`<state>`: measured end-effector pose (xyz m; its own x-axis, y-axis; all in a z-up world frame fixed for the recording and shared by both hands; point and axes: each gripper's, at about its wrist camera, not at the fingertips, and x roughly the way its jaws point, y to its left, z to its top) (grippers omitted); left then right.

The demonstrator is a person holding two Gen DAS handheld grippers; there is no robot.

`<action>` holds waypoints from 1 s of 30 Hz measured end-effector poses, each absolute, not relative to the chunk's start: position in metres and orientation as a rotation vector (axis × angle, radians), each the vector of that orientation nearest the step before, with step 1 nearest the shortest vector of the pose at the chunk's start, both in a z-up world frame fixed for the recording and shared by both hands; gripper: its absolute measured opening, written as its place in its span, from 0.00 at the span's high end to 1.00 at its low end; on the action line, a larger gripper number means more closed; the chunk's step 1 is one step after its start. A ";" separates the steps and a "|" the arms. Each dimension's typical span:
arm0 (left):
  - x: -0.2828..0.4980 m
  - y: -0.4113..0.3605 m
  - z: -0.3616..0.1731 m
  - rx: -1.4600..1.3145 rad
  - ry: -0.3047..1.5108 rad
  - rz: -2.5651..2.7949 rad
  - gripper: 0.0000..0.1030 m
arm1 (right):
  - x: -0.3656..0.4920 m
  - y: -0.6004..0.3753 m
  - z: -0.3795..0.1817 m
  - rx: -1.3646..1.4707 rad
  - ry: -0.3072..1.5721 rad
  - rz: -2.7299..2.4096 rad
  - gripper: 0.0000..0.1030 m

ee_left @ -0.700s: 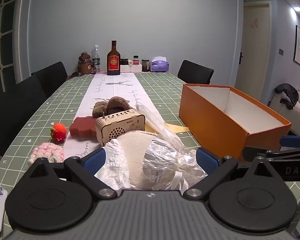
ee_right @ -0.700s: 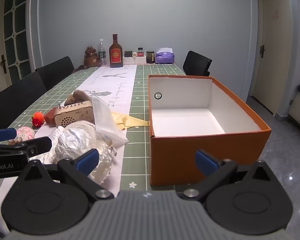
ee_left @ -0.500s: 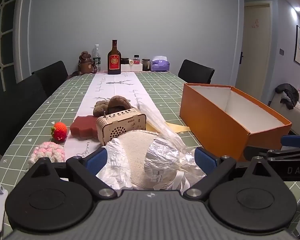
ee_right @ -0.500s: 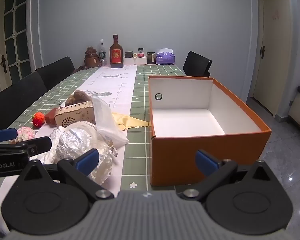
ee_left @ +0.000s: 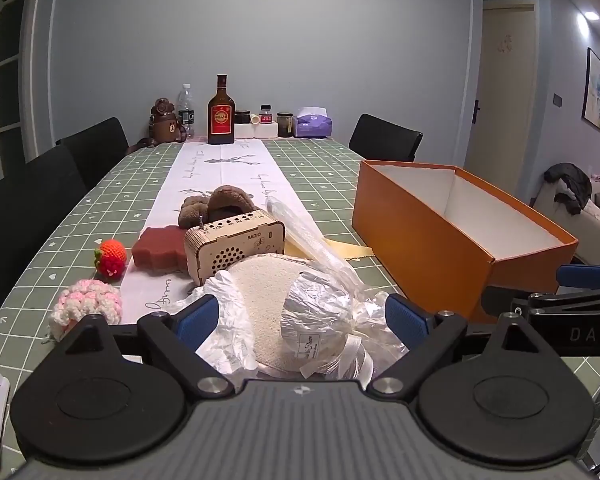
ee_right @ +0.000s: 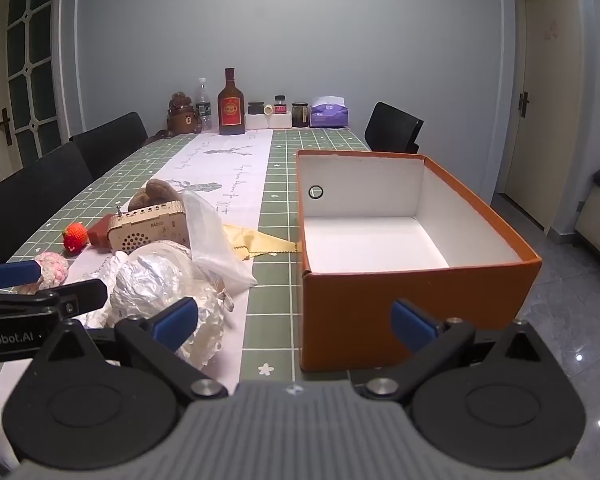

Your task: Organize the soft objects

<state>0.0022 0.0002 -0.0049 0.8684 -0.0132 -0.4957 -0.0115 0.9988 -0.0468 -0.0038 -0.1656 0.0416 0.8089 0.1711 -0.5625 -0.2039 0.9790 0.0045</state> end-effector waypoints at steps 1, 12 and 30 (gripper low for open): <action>0.003 0.001 -0.005 -0.051 0.520 -0.001 0.00 | -0.004 -0.165 0.042 -0.057 0.595 0.201 0.02; 0.002 0.003 -0.005 -0.058 0.526 0.007 0.00 | -0.004 -0.165 0.042 -0.056 0.594 0.204 0.02; 0.002 0.005 -0.005 -0.053 0.530 0.003 0.00 | -0.005 -0.162 0.044 -0.065 0.601 0.210 0.02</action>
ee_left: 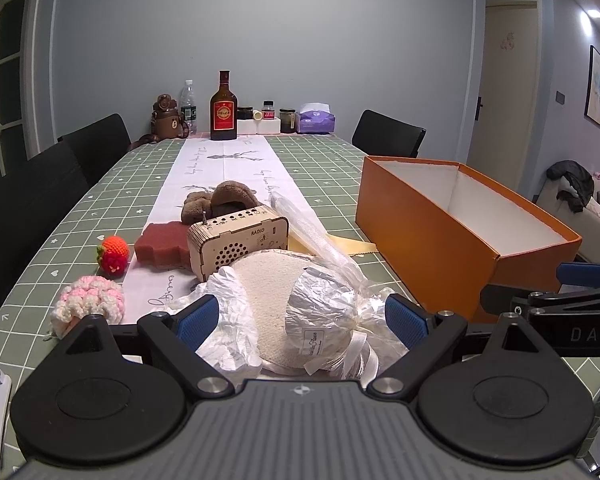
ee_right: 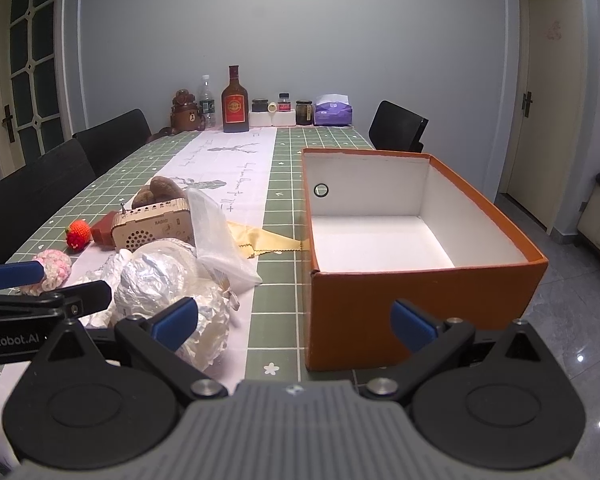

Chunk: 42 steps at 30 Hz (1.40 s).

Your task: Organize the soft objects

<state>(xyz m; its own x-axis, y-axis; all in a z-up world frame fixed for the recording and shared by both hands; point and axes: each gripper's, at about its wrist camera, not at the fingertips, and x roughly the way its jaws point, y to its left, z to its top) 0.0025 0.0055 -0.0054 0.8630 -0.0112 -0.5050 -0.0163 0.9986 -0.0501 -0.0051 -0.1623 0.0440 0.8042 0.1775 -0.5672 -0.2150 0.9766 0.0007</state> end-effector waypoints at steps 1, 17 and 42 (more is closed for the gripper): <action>0.002 0.005 -0.006 -0.053 0.529 0.004 0.00 | -0.005 -0.162 0.044 -0.066 0.602 0.211 0.02; 0.003 0.009 -0.007 -0.061 0.532 0.012 0.00 | -0.002 -0.155 0.042 -0.078 0.609 0.220 0.02; 0.000 0.011 -0.007 -0.062 0.537 0.014 0.00 | -0.002 -0.153 0.037 -0.079 0.620 0.221 0.02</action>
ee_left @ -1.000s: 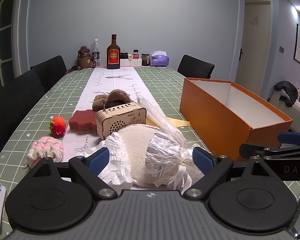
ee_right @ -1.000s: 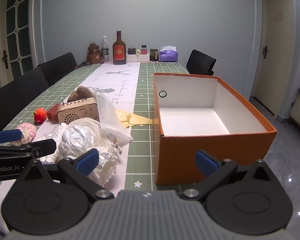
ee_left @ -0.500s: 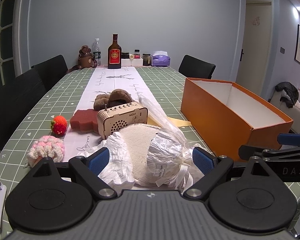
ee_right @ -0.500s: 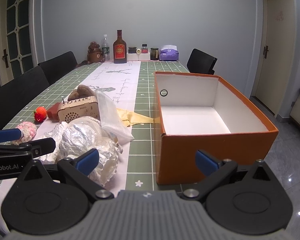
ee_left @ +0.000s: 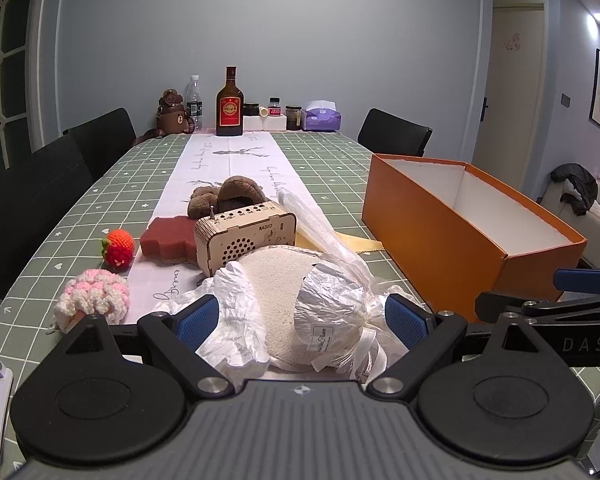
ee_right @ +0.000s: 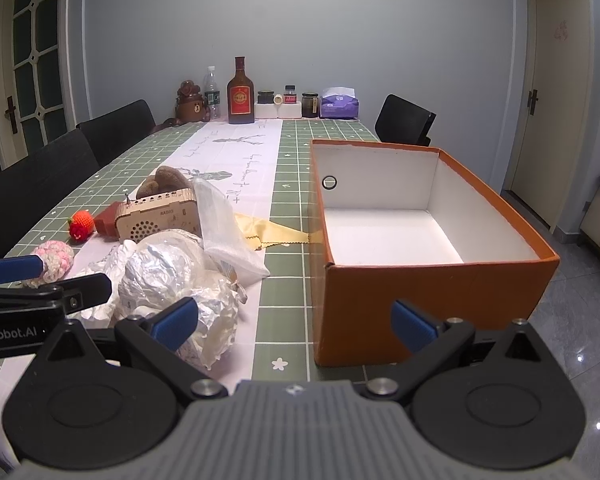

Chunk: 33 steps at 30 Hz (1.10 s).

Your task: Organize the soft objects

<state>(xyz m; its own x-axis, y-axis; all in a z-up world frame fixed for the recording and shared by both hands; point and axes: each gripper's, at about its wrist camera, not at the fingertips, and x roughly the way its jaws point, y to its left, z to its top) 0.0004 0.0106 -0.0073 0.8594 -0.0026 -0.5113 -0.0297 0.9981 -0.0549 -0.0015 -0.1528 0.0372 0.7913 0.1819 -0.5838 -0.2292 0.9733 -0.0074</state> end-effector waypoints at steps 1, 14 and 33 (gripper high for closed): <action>0.001 0.010 -0.008 -0.062 0.538 0.014 0.00 | -0.002 -0.153 0.037 -0.079 0.621 0.221 0.02; 0.000 0.014 -0.009 -0.071 0.552 0.027 0.00 | -0.002 -0.155 0.033 -0.053 0.603 0.242 0.02; 0.019 0.052 -0.037 -0.129 0.679 0.008 0.28 | 0.023 -0.093 0.009 -0.237 0.647 0.516 0.23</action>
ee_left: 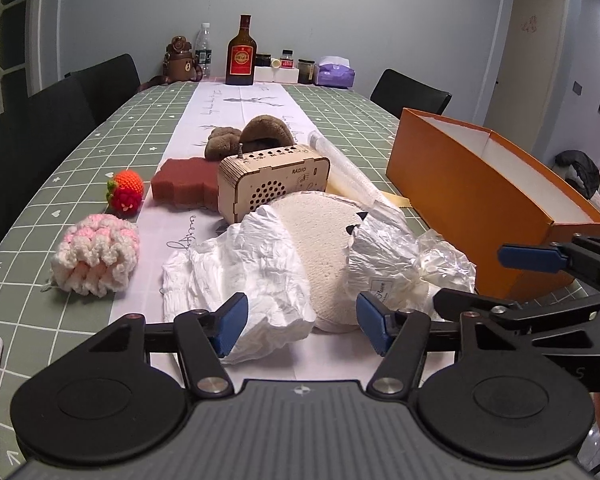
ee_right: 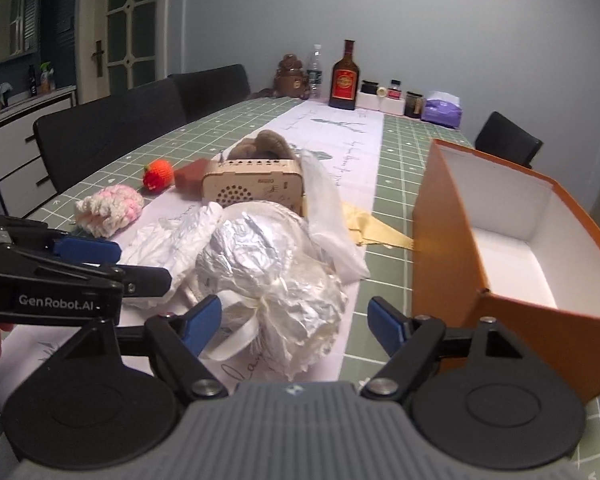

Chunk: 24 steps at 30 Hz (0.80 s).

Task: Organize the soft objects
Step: 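Grasp the white diaper with the left gripper while the right grasps the foil ball bag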

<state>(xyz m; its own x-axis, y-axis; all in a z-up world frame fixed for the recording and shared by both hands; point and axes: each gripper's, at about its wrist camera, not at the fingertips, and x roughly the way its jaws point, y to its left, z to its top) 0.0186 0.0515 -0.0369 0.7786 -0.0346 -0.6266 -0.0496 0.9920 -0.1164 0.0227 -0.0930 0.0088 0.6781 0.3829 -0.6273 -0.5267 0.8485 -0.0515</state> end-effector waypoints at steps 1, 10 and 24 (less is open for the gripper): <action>0.020 0.053 -0.037 -0.127 0.683 0.013 0.28 | 0.025 -0.089 0.008 -0.247 0.650 0.529 0.22; 0.028 0.071 -0.040 -0.149 0.700 0.071 0.30 | 0.049 -0.065 -0.005 -0.333 0.678 0.632 0.18; 0.037 0.071 -0.049 -0.144 0.719 0.056 0.27 | 0.073 -0.072 -0.030 -0.238 0.740 0.620 0.24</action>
